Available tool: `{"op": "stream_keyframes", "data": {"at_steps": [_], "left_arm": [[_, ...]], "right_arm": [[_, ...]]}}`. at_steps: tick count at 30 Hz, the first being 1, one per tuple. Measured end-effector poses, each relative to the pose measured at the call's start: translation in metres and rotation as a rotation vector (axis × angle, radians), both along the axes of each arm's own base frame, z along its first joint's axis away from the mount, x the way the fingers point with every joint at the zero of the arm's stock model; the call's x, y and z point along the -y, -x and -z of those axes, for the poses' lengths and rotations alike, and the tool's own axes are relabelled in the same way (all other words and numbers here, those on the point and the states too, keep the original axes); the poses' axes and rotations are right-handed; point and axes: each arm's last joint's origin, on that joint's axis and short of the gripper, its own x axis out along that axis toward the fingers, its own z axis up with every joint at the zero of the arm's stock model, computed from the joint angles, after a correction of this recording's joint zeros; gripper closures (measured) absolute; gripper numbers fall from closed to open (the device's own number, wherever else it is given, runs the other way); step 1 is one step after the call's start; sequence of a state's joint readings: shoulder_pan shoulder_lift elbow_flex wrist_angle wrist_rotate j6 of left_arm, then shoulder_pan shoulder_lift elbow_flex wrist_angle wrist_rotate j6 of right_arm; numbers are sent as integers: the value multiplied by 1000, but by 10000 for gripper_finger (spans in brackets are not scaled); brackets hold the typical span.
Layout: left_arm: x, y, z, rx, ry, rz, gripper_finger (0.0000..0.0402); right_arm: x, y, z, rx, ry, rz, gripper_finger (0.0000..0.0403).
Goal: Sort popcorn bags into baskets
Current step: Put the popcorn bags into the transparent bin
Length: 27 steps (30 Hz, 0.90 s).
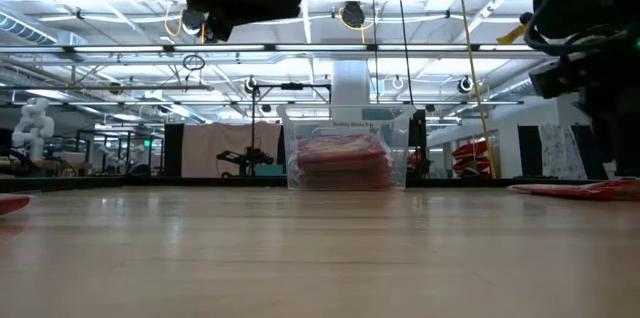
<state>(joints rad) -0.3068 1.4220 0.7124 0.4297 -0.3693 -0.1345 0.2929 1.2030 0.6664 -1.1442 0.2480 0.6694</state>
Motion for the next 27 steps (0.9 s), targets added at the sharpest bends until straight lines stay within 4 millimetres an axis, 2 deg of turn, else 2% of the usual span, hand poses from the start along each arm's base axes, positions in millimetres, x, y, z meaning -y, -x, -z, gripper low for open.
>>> {"op": "stream_keyframes", "data": {"at_steps": [6, 12, 16, 21, 27], "left_arm": [[4, 1, -1, 16, -3, -12, 286], [4, 1, -2, 19, -3, -12, 286], [4, 1, -2, 18, -14, -9, 286], [4, 1, -2, 16, -30, -6, 286], [3, 1, -2, 14, -54, -3, 286]], "right_arm": [[1, -12, 8, 105, 1, -27, 227], [13, -18, 27, -14, 26, 12, 234], [18, -29, 38, -37, -3, 2, 278], [20, -40, 44, -45, -44, -50, 383], [20, -63, 36, 86, -11, -153, 396]]}}
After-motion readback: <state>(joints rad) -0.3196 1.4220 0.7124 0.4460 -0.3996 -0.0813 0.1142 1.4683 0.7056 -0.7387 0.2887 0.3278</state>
